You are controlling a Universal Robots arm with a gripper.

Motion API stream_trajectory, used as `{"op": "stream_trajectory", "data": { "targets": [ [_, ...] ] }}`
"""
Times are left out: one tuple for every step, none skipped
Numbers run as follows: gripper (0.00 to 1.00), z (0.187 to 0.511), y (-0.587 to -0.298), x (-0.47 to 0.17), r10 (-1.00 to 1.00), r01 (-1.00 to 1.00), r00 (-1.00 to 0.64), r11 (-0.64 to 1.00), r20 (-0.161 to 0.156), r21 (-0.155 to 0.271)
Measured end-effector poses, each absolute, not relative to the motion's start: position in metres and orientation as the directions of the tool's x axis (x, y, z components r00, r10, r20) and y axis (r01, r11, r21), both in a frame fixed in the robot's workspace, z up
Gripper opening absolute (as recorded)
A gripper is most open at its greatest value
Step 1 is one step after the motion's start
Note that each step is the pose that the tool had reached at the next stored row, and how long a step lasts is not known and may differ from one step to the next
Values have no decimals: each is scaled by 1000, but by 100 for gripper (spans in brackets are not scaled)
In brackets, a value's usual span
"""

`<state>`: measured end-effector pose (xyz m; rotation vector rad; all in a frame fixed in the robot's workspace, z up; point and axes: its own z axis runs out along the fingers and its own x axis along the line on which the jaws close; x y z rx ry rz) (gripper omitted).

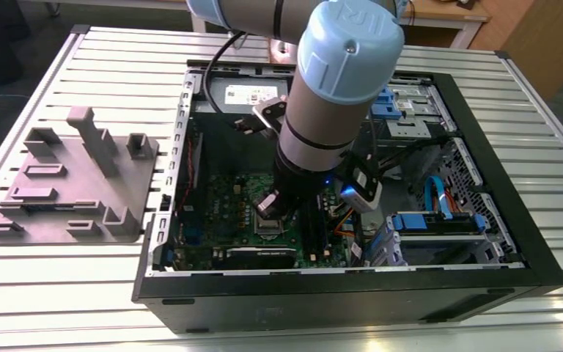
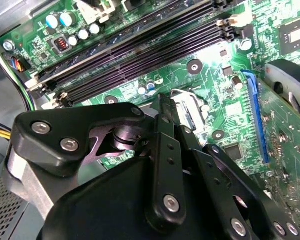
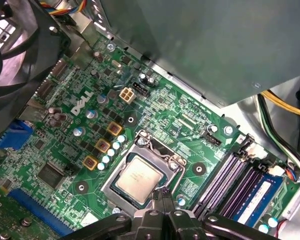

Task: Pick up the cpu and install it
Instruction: 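Install the first cpu locking lever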

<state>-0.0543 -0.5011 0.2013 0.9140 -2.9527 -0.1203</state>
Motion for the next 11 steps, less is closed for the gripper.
{"op": "stream_trajectory", "data": {
  "targets": [
    [10,201,-501,-54,-560,-557,-828,826,23,89],
    [10,200,-502,-54,-555,-552,-831,829,23,88],
    [10,199,-502,-54,-550,-547,-835,833,22,88],
    [10,198,-503,-54,-546,-542,-838,836,22,88],
    [10,197,-503,-54,-541,-538,-840,838,22,87],
    [10,196,-504,-54,-538,-534,-843,841,21,87],
    [10,195,-504,-54,-534,-531,-845,843,21,87],
    [10,194,-505,-54,-531,-527,-847,845,21,87],
    [10,194,-506,-54,-527,-524,-850,847,21,87],
    [10,194,-506,-54,-525,-521,-851,849,21,87],
    [10,194,-507,-54,-524,-520,-852,850,21,87]
  ]
}}
